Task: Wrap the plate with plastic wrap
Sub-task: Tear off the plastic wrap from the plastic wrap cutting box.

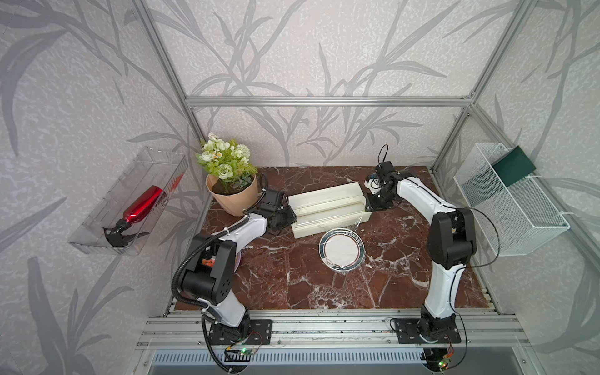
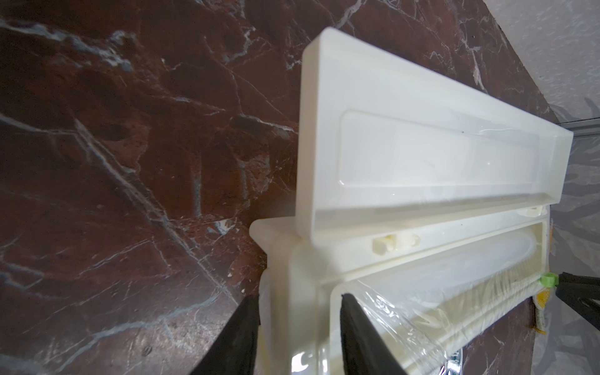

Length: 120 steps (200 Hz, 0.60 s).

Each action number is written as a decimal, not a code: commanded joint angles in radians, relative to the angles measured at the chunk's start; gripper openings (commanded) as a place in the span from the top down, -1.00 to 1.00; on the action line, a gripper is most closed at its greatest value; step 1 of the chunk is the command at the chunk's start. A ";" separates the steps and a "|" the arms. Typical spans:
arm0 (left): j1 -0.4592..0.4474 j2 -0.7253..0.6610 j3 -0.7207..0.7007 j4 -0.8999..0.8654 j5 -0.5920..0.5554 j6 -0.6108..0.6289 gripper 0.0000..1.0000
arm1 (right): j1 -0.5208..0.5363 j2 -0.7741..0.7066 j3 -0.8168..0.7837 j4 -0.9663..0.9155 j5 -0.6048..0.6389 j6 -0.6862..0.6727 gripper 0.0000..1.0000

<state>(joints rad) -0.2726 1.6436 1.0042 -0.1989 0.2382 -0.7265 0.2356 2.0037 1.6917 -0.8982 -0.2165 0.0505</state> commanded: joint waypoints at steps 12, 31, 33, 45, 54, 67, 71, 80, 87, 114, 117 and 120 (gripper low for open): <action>0.010 0.015 0.010 0.013 0.007 -0.011 0.21 | 0.001 0.021 0.038 -0.030 0.011 -0.012 0.44; 0.012 0.018 0.012 0.014 0.010 -0.011 0.23 | 0.001 0.025 0.029 -0.024 0.016 -0.014 0.50; 0.012 0.019 0.012 0.015 0.011 -0.011 0.23 | 0.001 0.027 0.028 -0.025 0.016 -0.014 0.50; 0.013 0.024 0.014 0.015 0.013 -0.011 0.24 | 0.001 0.031 0.025 -0.025 0.014 -0.014 0.52; 0.015 0.028 0.017 0.015 0.016 -0.011 0.25 | 0.001 0.033 0.021 -0.023 0.013 -0.014 0.54; 0.018 0.035 0.021 0.017 0.021 -0.014 0.27 | 0.001 0.038 0.017 -0.022 0.011 -0.014 0.56; 0.019 0.038 0.021 0.018 0.022 -0.015 0.28 | 0.001 0.040 0.016 -0.021 0.010 -0.014 0.57; 0.022 0.042 0.022 0.020 0.028 -0.017 0.31 | 0.001 0.042 0.013 -0.022 0.008 -0.014 0.58; 0.022 0.045 0.023 0.021 0.031 -0.017 0.33 | 0.001 0.044 0.012 -0.021 0.008 -0.014 0.60; 0.024 0.044 0.015 0.029 0.042 -0.025 0.44 | 0.001 0.046 0.004 -0.020 0.008 -0.014 0.65; 0.024 0.043 0.014 0.029 0.042 -0.025 0.45 | 0.001 0.045 0.003 -0.020 0.008 -0.014 0.65; 0.024 0.043 0.013 0.030 0.042 -0.026 0.45 | 0.001 0.044 0.002 -0.020 0.007 -0.014 0.66</action>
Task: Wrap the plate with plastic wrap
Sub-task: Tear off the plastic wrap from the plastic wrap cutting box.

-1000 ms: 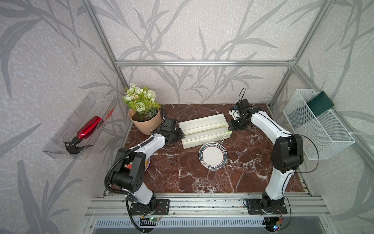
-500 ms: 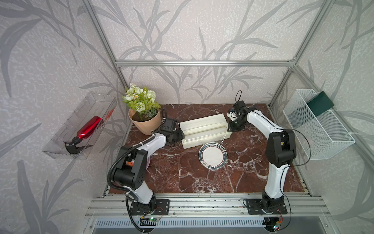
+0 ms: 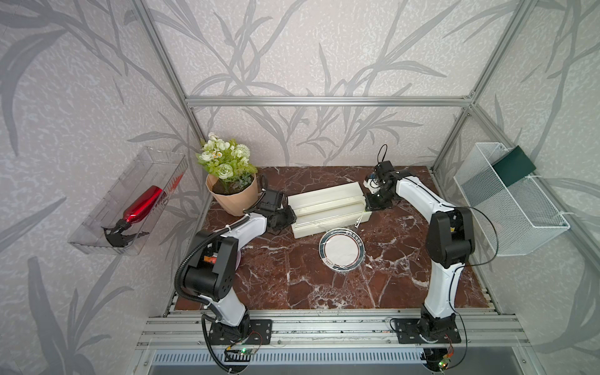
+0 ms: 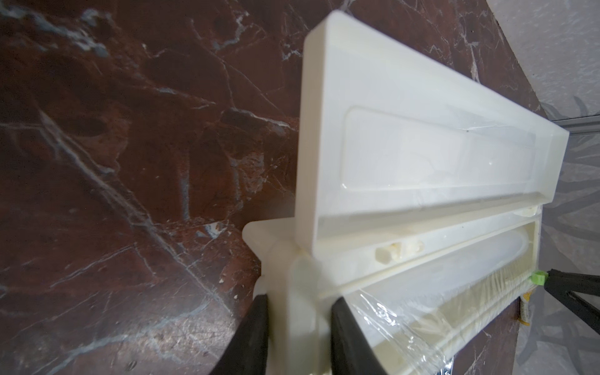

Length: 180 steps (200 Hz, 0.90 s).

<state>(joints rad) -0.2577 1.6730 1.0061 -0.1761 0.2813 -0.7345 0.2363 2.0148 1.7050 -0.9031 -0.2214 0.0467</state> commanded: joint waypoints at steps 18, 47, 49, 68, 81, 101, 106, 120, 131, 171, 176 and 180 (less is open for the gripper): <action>0.008 0.003 0.012 0.009 -0.004 -0.019 0.47 | 0.000 0.032 -0.016 -0.014 0.008 -0.009 0.69; 0.011 0.001 0.013 0.011 0.000 -0.017 0.53 | 0.006 0.030 -0.025 -0.007 -0.008 -0.006 0.72; 0.010 0.000 0.014 0.013 0.000 -0.017 0.54 | 0.008 0.031 -0.025 -0.007 -0.009 -0.006 0.72; 0.010 0.002 0.013 0.019 0.006 -0.021 0.59 | 0.019 0.036 -0.031 -0.006 -0.014 -0.007 0.73; 0.011 0.005 0.014 0.022 0.009 -0.023 0.61 | 0.027 0.039 -0.030 -0.006 -0.021 -0.008 0.74; 0.011 0.010 0.017 0.025 0.016 -0.023 0.65 | 0.037 0.047 -0.031 -0.005 -0.021 -0.007 0.74; 0.012 0.009 0.018 0.026 0.015 -0.023 0.66 | 0.038 0.048 -0.031 -0.006 -0.021 -0.007 0.74; 0.012 0.010 0.017 0.027 0.014 -0.023 0.68 | 0.038 0.053 -0.031 -0.006 -0.021 -0.007 0.74; 0.014 0.014 0.017 0.028 0.017 -0.025 0.70 | 0.040 0.056 -0.031 -0.006 -0.030 -0.006 0.74; 0.015 0.022 0.020 0.038 0.030 -0.032 0.74 | 0.059 0.074 -0.029 -0.005 -0.058 -0.008 0.74; 0.015 0.024 0.021 0.037 0.032 -0.032 0.74 | 0.061 0.077 -0.030 -0.003 -0.064 -0.007 0.74; 0.015 0.025 0.022 0.037 0.033 -0.032 0.74 | 0.062 0.080 -0.030 -0.002 -0.068 -0.006 0.74</action>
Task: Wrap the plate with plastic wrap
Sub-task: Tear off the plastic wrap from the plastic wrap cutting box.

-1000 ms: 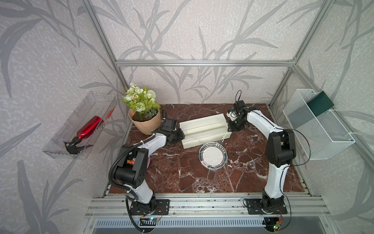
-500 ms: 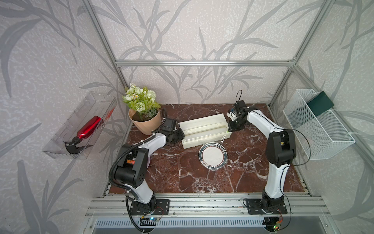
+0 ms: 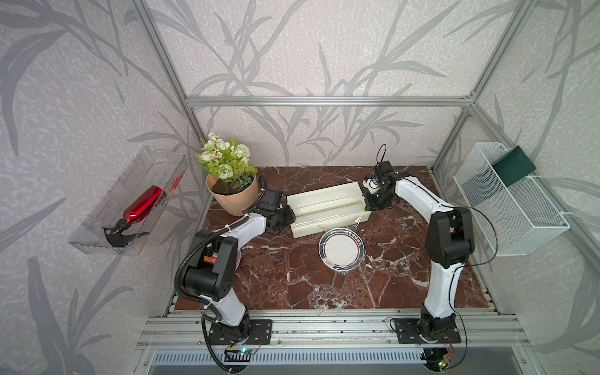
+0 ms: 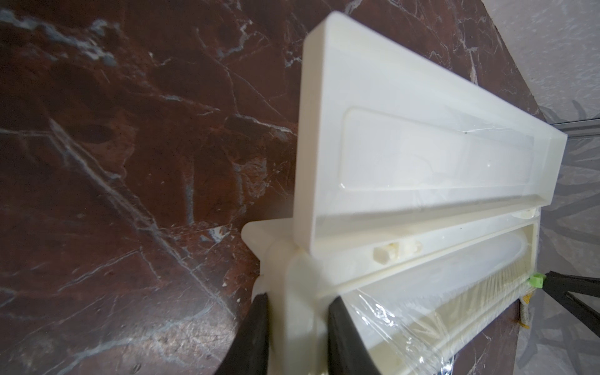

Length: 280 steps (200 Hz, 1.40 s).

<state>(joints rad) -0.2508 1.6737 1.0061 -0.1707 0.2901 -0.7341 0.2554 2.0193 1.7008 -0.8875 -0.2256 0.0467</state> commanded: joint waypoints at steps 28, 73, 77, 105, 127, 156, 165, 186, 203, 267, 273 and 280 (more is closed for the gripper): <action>0.008 0.026 0.025 0.032 0.028 -0.031 0.75 | 0.055 0.087 -0.021 -0.021 -0.078 -0.007 0.73; 0.009 0.032 0.028 0.035 0.036 -0.032 0.76 | 0.071 0.096 -0.019 -0.017 -0.100 -0.003 0.73; 0.009 0.032 0.028 0.035 0.038 -0.031 0.76 | 0.071 0.096 -0.019 -0.015 -0.106 -0.001 0.73; 0.009 0.035 0.030 0.037 0.047 -0.033 0.77 | 0.080 0.103 -0.021 -0.001 -0.130 0.010 0.73; 0.008 0.041 0.031 0.040 0.051 -0.034 0.78 | 0.090 0.111 -0.020 0.000 -0.145 0.013 0.73; 0.008 0.041 0.031 0.041 0.056 -0.034 0.80 | 0.102 0.114 -0.022 0.007 -0.153 0.020 0.73; 0.009 0.040 0.031 0.040 0.056 -0.034 0.80 | 0.107 0.112 -0.021 0.009 -0.155 0.024 0.73; 0.008 0.040 0.031 0.043 0.056 -0.037 0.80 | 0.125 0.109 -0.024 0.015 -0.160 0.034 0.73; 0.009 0.040 0.031 0.046 0.057 -0.040 0.80 | 0.141 0.107 -0.021 0.022 -0.168 0.047 0.73; 0.009 0.040 0.028 0.056 0.066 -0.054 0.80 | 0.197 0.094 -0.016 0.055 -0.201 0.111 0.73; 0.010 0.039 0.028 0.057 0.064 -0.055 0.80 | 0.203 0.093 -0.015 0.059 -0.204 0.118 0.73; 0.010 0.037 0.026 0.061 0.066 -0.059 0.80 | 0.210 0.093 -0.015 0.065 -0.209 0.128 0.73</action>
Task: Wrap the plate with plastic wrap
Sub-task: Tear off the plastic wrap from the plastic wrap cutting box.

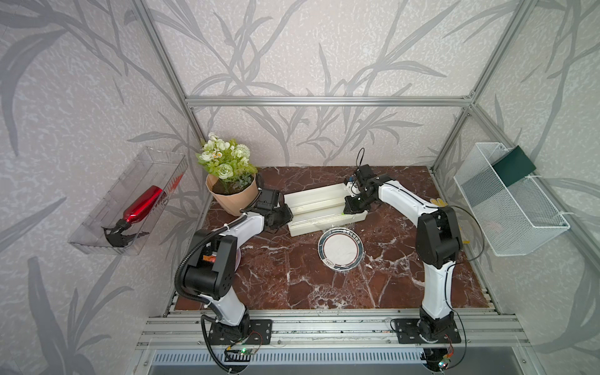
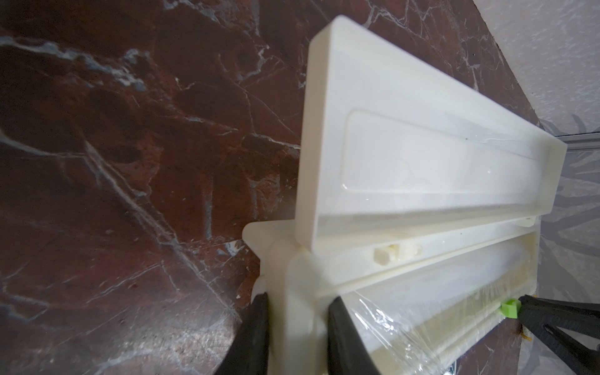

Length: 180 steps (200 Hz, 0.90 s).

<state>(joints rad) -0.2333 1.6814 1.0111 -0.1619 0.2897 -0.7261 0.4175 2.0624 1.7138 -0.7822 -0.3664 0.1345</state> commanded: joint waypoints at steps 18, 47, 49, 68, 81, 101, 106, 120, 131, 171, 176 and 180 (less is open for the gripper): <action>-0.006 0.031 0.021 0.056 0.070 -0.073 0.80 | 0.070 0.047 -0.028 -0.026 -0.078 0.061 0.73; -0.004 0.030 0.019 0.064 0.074 -0.080 0.80 | 0.102 0.051 -0.015 -0.013 -0.088 0.090 0.73; -0.004 0.030 0.018 0.065 0.075 -0.081 0.80 | 0.103 0.051 -0.015 -0.012 -0.088 0.092 0.73; -0.003 0.030 0.018 0.070 0.078 -0.084 0.80 | 0.121 0.056 -0.010 0.002 -0.101 0.113 0.73; -0.002 0.030 0.018 0.070 0.080 -0.085 0.80 | 0.130 0.060 -0.003 0.008 -0.105 0.123 0.73; -0.001 0.026 0.016 0.070 0.081 -0.084 0.80 | 0.134 0.057 0.006 0.007 -0.081 0.125 0.72; 0.000 0.026 0.015 0.070 0.079 -0.084 0.80 | 0.134 0.051 0.006 0.006 -0.071 0.126 0.72; 0.001 0.024 0.015 0.066 0.077 -0.081 0.80 | 0.130 0.032 0.011 -0.002 -0.042 0.118 0.68; 0.002 0.024 0.015 0.064 0.076 -0.080 0.80 | 0.123 0.011 0.013 -0.003 -0.028 0.116 0.67; 0.011 0.025 0.012 0.067 0.073 -0.085 0.80 | 0.091 -0.045 0.038 -0.006 0.054 0.121 0.55; 0.011 0.025 0.012 0.067 0.074 -0.085 0.80 | 0.088 -0.044 0.048 -0.011 0.065 0.121 0.54; 0.012 0.026 0.012 0.066 0.075 -0.085 0.80 | 0.088 -0.042 0.056 -0.016 0.073 0.121 0.53</action>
<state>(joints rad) -0.2279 1.6909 1.0111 -0.1341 0.3130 -0.7528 0.5194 2.0781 1.7191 -0.7715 -0.3664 0.2546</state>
